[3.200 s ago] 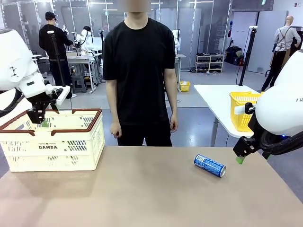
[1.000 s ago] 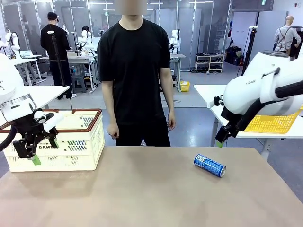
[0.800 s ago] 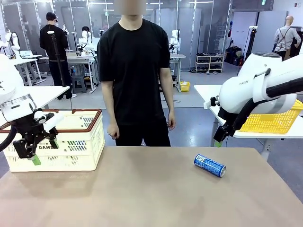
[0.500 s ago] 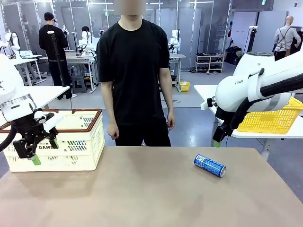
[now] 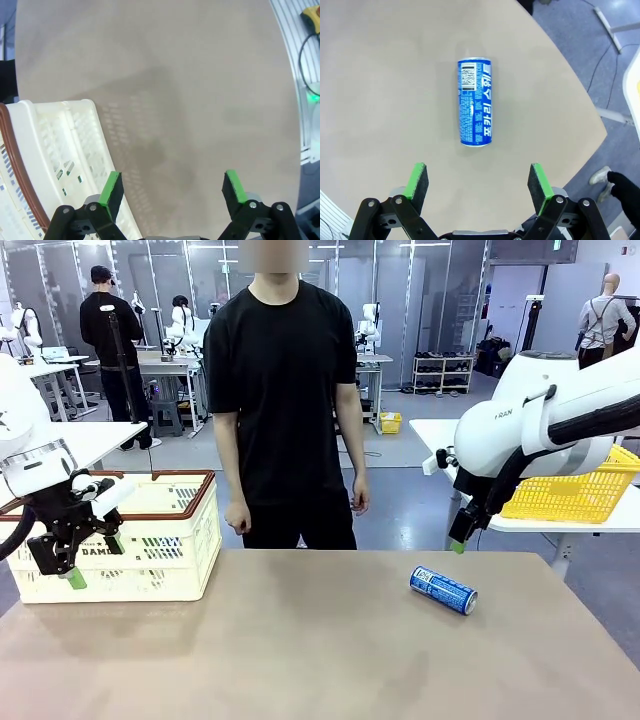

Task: Place the drinks into the Shopping basket.
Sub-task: Pick up one drink and place it into the Shopping basket.

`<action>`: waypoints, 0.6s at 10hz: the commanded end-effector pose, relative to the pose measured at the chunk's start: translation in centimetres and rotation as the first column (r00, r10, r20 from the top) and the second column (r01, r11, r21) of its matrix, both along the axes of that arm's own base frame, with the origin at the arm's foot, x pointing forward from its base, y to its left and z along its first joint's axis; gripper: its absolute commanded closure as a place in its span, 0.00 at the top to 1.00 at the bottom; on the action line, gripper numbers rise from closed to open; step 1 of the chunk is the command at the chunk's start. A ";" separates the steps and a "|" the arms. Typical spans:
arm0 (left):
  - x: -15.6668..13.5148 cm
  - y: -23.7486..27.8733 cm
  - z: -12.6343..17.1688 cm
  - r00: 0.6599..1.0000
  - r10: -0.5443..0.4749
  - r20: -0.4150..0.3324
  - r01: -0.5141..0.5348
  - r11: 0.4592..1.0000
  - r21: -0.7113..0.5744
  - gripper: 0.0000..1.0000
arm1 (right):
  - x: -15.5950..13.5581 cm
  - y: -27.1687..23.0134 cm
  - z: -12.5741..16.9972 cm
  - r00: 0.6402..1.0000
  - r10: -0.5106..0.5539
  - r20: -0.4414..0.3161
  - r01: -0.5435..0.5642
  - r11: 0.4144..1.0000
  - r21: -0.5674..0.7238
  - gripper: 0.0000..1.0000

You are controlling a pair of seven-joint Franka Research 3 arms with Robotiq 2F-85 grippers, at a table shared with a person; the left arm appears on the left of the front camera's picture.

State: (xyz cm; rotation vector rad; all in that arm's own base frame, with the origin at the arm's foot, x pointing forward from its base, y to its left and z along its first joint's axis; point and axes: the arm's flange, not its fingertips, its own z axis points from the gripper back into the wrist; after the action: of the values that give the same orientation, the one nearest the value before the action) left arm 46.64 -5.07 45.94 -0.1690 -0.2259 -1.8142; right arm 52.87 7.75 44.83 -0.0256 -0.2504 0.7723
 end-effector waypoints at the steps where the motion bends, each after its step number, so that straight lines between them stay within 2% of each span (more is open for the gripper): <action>1: -0.1 0.1 0.1 1.000 0.003 0.003 -0.003 1.000 0.000 1.00 | 1.8 0.7 -2.3 0.994 0.103 -0.043 -0.102 0.994 0.034 1.00; 6: -0.1 0.1 0.1 1.000 0.003 0.003 -0.003 1.000 0.000 1.00 | 4.7 0.9 -7.9 0.981 0.159 -0.107 -0.161 0.987 -0.007 1.00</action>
State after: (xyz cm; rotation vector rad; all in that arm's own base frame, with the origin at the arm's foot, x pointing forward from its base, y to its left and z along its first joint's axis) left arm 46.64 -5.07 45.94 -0.1690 -0.2259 -1.8143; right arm 56.48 8.93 37.02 0.0291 -0.1474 0.9020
